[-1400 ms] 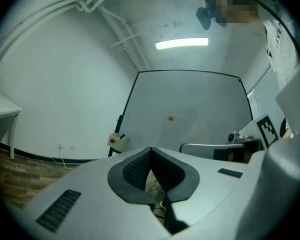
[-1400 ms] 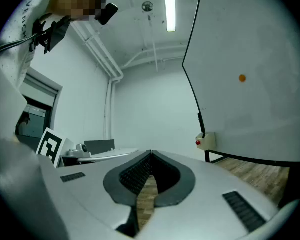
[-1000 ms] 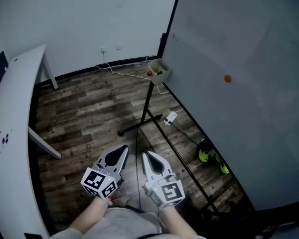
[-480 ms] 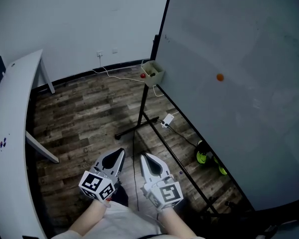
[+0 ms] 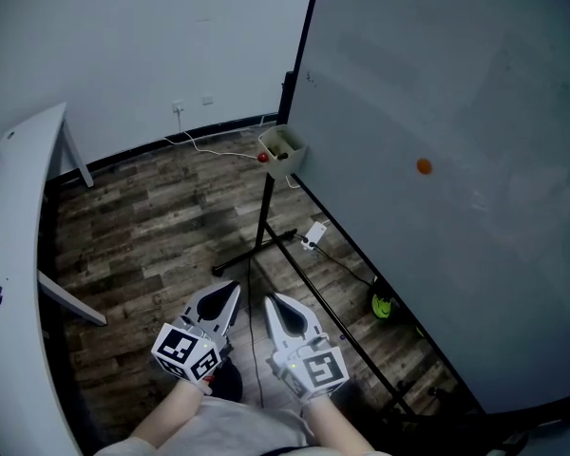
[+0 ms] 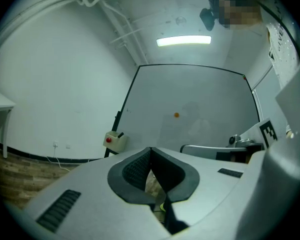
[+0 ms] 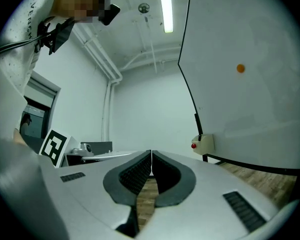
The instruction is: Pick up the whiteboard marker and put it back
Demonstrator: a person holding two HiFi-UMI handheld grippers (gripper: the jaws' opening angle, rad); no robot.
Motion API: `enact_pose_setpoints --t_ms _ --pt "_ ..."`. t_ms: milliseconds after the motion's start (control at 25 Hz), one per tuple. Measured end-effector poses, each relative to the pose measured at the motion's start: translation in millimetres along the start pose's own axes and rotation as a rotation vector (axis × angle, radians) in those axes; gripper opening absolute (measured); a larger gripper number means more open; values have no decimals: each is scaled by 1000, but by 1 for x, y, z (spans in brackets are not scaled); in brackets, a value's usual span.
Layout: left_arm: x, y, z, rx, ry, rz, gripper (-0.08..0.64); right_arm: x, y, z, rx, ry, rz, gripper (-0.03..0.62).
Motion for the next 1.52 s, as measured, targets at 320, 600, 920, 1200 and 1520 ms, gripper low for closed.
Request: enact_pose_setpoints --t_ms 320,600,920,1200,1520 --pt "-50 -2 -66 10 18 -9 15 -68 1 37 -26 34 -14 20" --pt "-90 -5 -119 3 58 -7 15 -127 1 61 -22 76 -32 20" --pt "-128 4 -165 25 110 -17 15 -173 7 84 -11 135 -34 20" --pt "-149 9 -194 51 145 -31 15 -204 11 95 -14 170 -34 20" --pt "-154 30 -209 95 140 -65 14 -215 24 105 -30 201 -71 20"
Point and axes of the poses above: the fingertips, and each gripper's own axes: x backward along the fingers, z to its right, y out of its underside, the point moved 9 cm from there along x, backward along the fingers, and after that the axes turned 7 degrees about -x, right-handed, at the moved point
